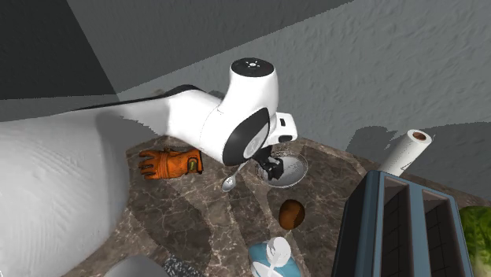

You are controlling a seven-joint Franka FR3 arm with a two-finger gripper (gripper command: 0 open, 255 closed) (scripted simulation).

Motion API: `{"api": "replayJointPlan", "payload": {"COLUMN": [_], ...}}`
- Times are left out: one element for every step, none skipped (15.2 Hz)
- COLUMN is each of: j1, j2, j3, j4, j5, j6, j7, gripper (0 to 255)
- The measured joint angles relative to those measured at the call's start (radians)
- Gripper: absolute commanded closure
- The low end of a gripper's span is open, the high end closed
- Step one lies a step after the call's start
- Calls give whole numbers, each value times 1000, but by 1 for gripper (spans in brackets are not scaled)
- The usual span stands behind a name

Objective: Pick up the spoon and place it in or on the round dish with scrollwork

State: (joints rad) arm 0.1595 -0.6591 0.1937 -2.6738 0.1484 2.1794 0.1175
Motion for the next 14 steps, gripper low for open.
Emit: {"api": "replayJointPlan", "payload": {"j1": [11,24,33,43,55,63,71,82,87,89,89,87,87,87], "j2": [28,44,66,90,119,141,171,204,226,245,259,282,299,312], "j3": [18,32,44,60,78,89,103,123,134,140,144,149,155,159], "j4": [-5,-18,-24,-23,-31,-34,-36,-40,-36,-40,-39,-40,-44,-45], "j5": [16,32,45,58,73,84,95,108,114,118,119,118,118,117], "j6": [42,81,118,152,198,233,274,322,349,376,392,417,439,453], "j7": [16,29,37,52,67,74,84,100,110,112,115,116,120,123], "gripper": [0,0,0,0,0,0,0,0,0,0,0,0,0,0]}}
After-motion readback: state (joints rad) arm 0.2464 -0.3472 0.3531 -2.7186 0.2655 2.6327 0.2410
